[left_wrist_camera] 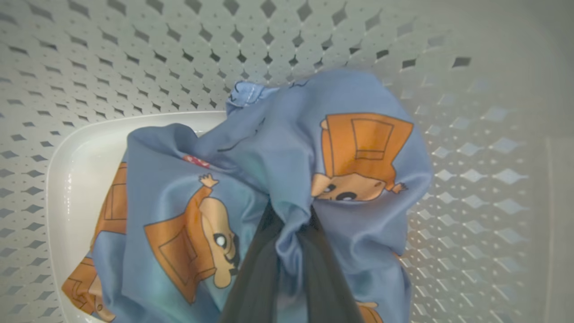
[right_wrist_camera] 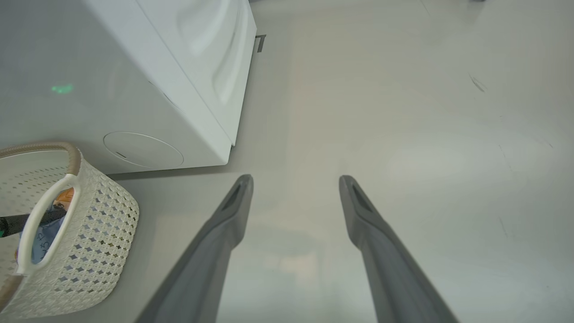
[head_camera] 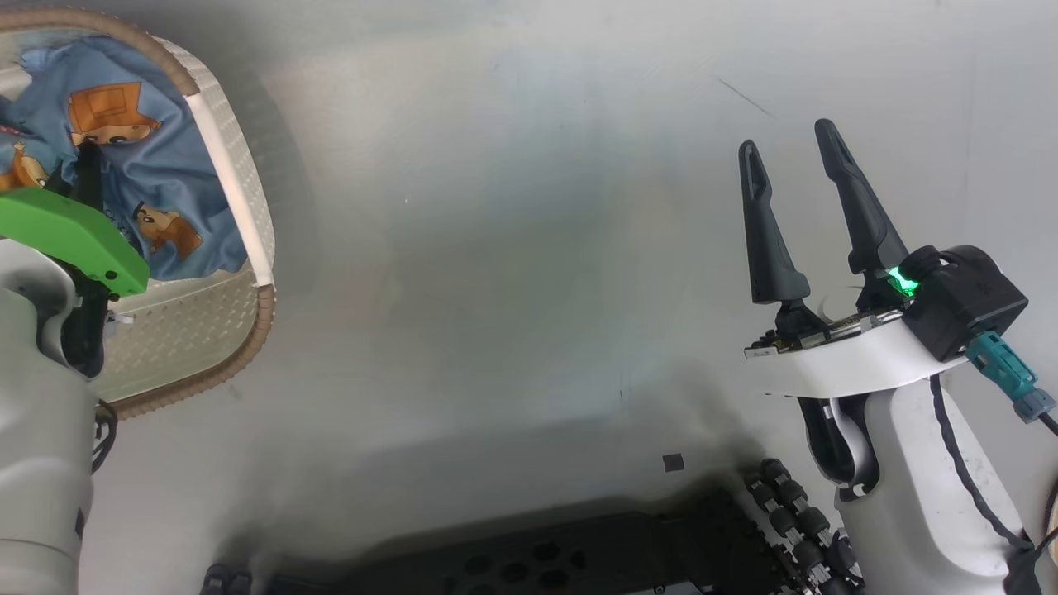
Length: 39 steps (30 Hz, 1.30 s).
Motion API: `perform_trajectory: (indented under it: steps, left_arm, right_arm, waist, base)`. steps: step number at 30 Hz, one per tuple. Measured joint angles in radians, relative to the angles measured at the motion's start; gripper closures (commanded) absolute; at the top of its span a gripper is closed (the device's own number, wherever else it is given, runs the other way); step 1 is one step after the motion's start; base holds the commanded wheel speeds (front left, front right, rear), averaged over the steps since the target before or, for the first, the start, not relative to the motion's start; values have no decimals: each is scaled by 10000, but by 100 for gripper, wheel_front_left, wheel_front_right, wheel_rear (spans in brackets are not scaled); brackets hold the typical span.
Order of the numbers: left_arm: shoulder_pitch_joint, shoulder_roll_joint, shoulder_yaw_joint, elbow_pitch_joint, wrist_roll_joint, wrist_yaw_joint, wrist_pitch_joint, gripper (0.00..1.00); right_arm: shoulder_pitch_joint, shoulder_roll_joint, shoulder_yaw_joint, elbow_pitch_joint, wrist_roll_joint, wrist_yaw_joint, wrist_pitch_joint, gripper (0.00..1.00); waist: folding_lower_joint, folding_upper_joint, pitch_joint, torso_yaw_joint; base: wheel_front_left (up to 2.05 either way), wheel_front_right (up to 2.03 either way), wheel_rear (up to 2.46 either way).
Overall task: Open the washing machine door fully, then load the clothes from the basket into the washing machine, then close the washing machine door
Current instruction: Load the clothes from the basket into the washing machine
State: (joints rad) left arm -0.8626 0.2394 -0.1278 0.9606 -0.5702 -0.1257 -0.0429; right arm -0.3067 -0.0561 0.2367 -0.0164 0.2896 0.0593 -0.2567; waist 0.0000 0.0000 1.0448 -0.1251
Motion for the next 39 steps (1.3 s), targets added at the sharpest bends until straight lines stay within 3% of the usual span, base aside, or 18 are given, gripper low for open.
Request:
perform_trajectory:
  steps: [13,29,39]
  left_arm:
    - [910,-410,-134,-213,-293,0,-1971,100]
    - [2356,-763,-485,-920,-723,0,-2092,100]
    - [3265,-794,188,-2516,-690,0,-2090,100]
  right_arm:
    - [-318,-4,-282,219,-23,13,0,0]
    - [-151,-29,-474,725,-107,211,0,0]
    - [301,-67,-616,1051,-107,234,0,0]
  waist:
    - [0,0,-1163,236]
    - [0,0,-3129,615]
    - [-1,0,-4543,888]
  base:
    - [0,0,0]
    - [0,0,0]
    - [0,0,0]
